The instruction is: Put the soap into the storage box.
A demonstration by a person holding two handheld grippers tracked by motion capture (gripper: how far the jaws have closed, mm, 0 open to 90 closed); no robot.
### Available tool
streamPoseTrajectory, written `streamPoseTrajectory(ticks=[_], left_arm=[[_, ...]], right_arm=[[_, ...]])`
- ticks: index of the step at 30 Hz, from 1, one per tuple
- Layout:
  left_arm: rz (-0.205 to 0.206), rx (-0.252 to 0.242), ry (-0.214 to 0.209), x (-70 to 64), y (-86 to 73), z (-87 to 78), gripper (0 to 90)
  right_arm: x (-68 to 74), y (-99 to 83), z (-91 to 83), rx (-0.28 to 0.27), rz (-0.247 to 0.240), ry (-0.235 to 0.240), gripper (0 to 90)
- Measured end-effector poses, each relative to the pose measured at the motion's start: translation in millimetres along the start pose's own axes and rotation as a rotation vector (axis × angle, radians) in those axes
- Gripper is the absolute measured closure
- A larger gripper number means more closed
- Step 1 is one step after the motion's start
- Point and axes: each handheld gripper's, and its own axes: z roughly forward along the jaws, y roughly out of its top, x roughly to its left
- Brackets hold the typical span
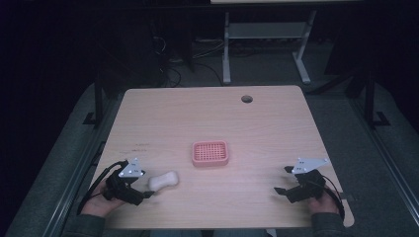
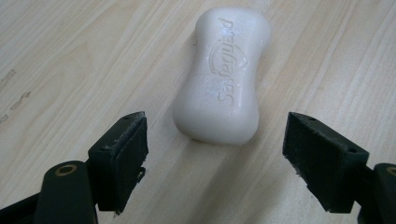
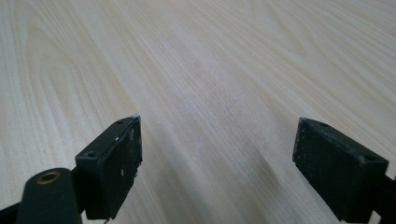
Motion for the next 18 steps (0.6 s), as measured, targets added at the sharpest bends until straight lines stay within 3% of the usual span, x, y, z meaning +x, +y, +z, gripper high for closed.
streamPoseTrajectory(ticks=[18], left_arm=[[0.054,0.011,-0.013,-1.5,14.2,-3.3,21.1]], right_arm=[[5.8,0.2,-4.3,-0.014,-0.019,-0.013,15.0]])
